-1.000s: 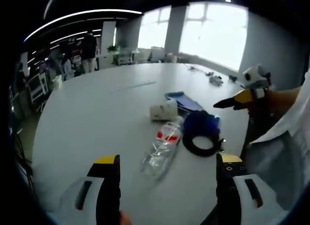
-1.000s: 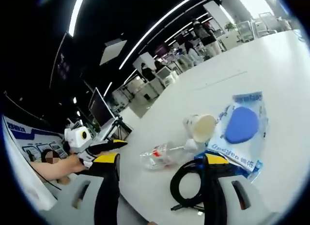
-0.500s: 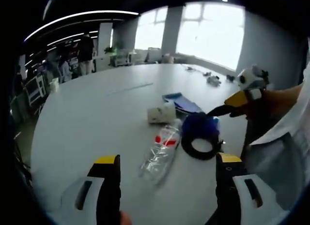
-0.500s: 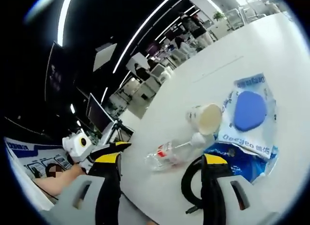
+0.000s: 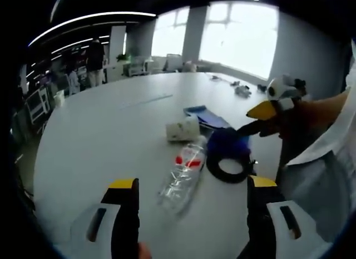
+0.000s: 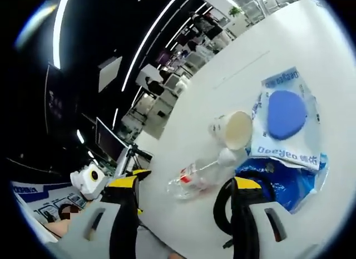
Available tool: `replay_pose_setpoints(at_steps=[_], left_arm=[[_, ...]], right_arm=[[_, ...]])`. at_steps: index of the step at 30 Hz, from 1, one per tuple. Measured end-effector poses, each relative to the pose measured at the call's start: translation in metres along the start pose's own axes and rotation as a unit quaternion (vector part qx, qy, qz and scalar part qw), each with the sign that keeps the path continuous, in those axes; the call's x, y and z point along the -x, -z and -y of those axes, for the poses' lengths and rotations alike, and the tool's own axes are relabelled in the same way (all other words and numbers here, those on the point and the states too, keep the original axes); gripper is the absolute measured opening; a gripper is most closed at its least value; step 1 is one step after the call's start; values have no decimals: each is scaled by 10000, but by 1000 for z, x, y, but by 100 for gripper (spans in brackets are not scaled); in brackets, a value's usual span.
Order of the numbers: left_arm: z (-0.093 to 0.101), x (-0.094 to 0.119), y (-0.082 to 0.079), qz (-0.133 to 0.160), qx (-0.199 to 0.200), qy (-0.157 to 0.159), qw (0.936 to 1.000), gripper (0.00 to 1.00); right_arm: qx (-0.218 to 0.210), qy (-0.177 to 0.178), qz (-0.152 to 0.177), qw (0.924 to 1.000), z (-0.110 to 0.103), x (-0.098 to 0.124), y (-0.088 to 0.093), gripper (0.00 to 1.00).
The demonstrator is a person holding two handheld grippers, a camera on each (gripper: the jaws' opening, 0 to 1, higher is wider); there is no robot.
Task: Arrange the tabletop items into an orderly group along one side of the table until the central work area is clear of visible clutter.
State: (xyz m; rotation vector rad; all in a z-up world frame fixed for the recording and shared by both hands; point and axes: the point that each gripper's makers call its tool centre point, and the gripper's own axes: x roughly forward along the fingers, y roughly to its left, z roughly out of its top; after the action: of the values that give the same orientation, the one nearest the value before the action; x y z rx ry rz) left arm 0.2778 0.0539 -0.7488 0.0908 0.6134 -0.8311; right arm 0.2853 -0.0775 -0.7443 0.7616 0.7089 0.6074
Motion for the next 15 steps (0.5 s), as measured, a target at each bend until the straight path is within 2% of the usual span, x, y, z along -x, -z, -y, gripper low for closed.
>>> replay_pose_setpoints(at_steps=[6,15], left_arm=[[2,-4,-1,70,65,68,9999,76],[1,-9,2,17,13,90,10000,74]], right_arm=[[-184,20,-17,9998,0,-4,3,65],[-351,73,-53,9993,3,-13,5,65]])
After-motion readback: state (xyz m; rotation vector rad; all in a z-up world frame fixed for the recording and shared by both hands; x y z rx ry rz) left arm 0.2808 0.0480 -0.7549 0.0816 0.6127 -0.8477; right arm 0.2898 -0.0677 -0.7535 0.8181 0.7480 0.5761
